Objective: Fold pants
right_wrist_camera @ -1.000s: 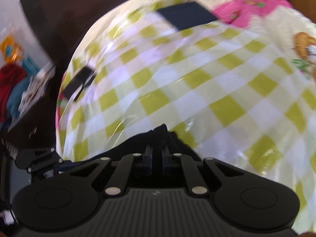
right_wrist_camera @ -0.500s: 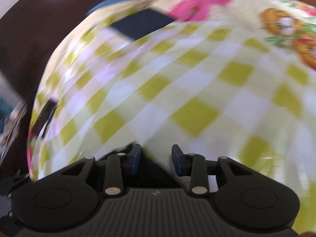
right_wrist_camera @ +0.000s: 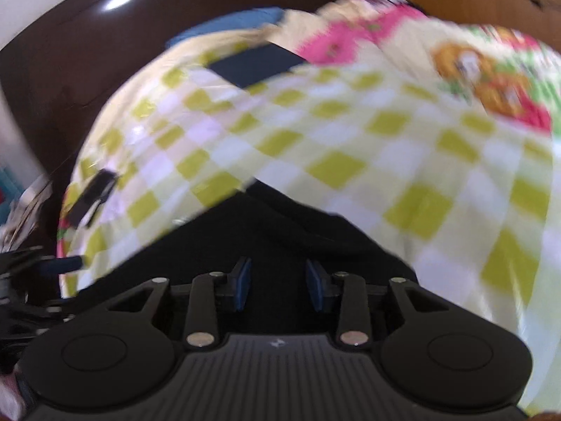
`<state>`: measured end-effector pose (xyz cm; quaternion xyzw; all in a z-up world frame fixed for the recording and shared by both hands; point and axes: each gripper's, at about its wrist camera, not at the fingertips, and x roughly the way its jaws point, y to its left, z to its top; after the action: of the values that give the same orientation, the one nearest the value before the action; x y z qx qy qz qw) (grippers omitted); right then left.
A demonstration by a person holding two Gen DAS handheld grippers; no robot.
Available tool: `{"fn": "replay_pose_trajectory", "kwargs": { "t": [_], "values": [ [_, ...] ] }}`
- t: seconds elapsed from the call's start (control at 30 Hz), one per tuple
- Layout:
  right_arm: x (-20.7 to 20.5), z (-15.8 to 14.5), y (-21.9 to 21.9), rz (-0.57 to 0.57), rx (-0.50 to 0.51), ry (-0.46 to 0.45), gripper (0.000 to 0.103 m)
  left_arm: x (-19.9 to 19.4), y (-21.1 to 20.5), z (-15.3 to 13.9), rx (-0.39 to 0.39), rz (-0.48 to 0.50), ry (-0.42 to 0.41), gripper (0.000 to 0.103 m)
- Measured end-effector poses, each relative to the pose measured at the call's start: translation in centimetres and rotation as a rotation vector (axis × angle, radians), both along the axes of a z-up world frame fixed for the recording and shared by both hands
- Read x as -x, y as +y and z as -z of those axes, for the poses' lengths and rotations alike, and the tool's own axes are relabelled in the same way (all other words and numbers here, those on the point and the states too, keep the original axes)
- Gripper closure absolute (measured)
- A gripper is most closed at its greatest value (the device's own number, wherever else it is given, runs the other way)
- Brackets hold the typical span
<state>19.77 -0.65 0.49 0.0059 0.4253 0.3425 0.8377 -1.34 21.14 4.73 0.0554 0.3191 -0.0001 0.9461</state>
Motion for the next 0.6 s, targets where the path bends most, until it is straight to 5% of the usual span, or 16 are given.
{"fn": "replay_pose_trajectory", "kwargs": {
  "t": [0.13, 0.33, 0.47, 0.6],
  "values": [
    [-0.4, 1.6, 1.7, 0.023, 0.074, -0.048, 0.072, 0.5, -0.2, -1.9, -0.054, -0.026, -0.057, 0.035],
    [-0.1, 0.8, 0.2, 0.094, 0.043, -0.010, 0.068, -0.7, -2.0, -2.4, -0.007, 0.063, -0.064, 0.035],
    [1.2, -1.6, -0.1, 0.050, 0.005, -0.064, 0.065, -0.2, -2.5, -2.1, 0.021, 0.086, -0.042, 0.035],
    [-0.5, -3.2, 1.7, -0.060, -0.055, -0.048, 0.045, 0.1, -2.3, -1.5, 0.084, 0.090, -0.017, 0.034]
  ]
}}
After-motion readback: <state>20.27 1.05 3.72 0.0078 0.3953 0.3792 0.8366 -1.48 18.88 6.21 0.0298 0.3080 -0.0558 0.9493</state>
